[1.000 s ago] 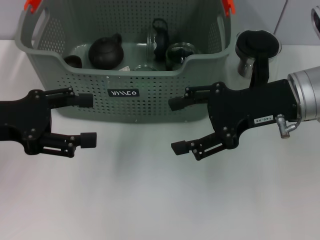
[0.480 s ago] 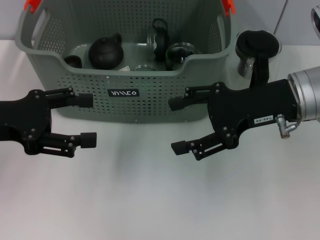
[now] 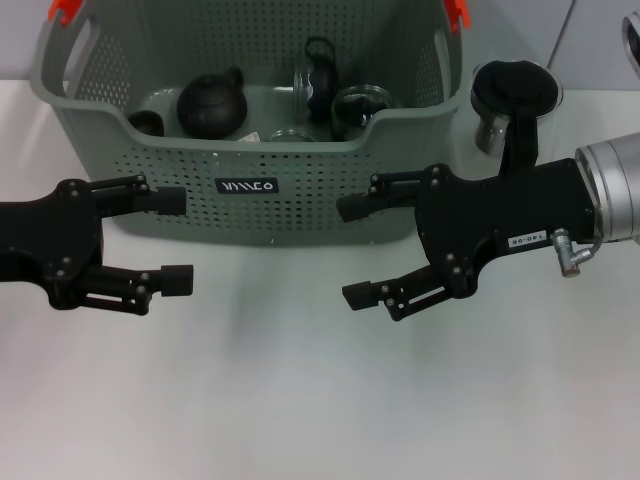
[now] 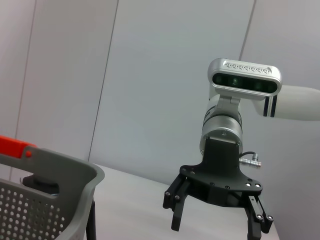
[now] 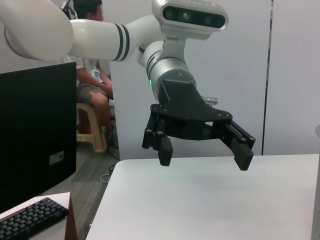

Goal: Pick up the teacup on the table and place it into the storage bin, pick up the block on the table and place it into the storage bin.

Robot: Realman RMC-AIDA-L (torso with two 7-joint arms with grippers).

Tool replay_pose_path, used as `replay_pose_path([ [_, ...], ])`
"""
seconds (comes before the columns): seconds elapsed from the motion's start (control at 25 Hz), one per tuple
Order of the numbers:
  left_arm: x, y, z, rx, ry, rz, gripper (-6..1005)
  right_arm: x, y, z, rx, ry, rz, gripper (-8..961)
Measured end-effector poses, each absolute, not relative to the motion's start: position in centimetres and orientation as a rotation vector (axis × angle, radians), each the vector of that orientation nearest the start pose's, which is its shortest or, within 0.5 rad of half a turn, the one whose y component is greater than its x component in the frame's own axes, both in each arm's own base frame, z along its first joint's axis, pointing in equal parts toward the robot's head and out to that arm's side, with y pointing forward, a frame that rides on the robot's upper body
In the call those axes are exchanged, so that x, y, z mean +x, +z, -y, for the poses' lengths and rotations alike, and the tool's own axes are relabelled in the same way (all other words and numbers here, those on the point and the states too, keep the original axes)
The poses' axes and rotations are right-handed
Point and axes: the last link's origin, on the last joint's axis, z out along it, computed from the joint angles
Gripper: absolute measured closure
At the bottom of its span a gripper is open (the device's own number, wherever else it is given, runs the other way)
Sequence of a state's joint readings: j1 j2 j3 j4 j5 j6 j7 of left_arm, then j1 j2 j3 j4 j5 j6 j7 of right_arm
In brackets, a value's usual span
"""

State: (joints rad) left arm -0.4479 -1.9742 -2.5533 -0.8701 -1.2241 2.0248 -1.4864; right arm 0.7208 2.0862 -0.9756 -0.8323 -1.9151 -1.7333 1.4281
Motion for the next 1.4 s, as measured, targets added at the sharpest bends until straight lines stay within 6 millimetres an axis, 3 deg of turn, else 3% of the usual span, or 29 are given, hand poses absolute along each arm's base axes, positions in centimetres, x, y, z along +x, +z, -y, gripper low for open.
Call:
replay_pose_path([
  [1.4, -25.54, 9.17, -28.67, -2.859, -0.897, 0.45, 47, 14.63, -0.99, -34.49, -3.126, 0.692, -0.011, 7],
])
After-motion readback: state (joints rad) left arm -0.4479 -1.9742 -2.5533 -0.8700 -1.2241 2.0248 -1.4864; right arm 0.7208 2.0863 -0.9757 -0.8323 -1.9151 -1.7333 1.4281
